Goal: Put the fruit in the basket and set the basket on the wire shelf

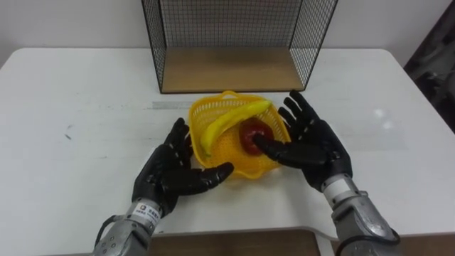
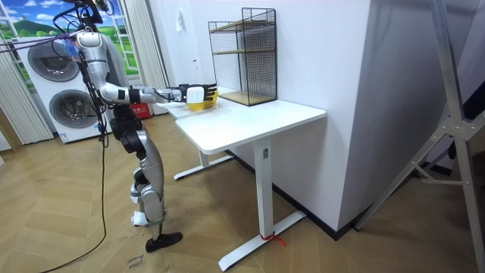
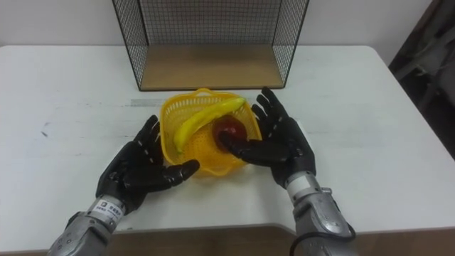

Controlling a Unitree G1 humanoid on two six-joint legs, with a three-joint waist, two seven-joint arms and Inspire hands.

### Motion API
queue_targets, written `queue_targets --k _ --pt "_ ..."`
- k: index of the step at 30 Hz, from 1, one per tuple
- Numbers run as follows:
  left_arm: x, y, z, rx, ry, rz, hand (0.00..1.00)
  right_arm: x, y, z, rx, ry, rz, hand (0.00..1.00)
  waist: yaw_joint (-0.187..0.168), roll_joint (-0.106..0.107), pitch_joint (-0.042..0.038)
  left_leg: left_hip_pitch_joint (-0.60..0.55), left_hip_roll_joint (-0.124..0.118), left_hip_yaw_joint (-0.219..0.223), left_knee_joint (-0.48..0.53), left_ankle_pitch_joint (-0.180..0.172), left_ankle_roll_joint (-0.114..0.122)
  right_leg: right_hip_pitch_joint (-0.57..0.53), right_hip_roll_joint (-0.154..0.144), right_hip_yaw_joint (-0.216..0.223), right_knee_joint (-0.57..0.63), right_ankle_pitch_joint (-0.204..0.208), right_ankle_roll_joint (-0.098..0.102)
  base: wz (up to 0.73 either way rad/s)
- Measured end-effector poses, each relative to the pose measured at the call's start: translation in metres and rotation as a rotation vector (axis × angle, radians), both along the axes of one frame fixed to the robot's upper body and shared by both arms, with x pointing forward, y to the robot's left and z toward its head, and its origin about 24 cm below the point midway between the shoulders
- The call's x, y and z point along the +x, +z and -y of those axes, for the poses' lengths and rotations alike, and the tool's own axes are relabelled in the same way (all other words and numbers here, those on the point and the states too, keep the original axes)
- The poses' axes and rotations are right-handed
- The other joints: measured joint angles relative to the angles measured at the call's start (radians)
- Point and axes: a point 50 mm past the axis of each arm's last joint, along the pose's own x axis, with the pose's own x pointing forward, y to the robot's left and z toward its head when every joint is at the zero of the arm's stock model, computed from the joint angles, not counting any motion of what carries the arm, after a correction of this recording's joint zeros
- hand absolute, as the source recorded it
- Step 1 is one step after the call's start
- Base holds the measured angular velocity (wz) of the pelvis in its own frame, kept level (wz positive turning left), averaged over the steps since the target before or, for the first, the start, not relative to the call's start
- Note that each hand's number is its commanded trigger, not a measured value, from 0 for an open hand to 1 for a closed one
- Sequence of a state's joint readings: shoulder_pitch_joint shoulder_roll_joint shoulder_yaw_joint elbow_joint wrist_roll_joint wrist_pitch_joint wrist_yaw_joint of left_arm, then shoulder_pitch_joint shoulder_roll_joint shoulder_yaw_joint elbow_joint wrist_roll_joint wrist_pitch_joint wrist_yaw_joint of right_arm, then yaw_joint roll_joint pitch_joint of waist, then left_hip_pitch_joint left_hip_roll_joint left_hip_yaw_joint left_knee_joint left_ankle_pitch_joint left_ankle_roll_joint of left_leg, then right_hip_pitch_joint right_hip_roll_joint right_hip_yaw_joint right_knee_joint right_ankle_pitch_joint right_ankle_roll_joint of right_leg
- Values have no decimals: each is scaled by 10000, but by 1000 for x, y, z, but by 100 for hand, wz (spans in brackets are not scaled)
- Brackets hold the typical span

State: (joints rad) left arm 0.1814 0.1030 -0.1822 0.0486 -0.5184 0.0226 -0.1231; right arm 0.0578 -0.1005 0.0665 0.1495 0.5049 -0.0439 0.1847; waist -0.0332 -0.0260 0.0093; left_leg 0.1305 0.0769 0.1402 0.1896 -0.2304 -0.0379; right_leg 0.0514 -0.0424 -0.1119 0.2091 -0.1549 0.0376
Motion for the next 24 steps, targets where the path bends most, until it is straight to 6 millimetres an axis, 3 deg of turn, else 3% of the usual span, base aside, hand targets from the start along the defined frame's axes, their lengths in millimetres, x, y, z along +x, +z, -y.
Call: queue_targets --k 24 --pt "0 0 0 -11 -40 18 0 0 1 0 3 7 32 0 -10 62 30 -30 8 0 -90 -2 -2 -24 11 -9 21 0 -1 0"
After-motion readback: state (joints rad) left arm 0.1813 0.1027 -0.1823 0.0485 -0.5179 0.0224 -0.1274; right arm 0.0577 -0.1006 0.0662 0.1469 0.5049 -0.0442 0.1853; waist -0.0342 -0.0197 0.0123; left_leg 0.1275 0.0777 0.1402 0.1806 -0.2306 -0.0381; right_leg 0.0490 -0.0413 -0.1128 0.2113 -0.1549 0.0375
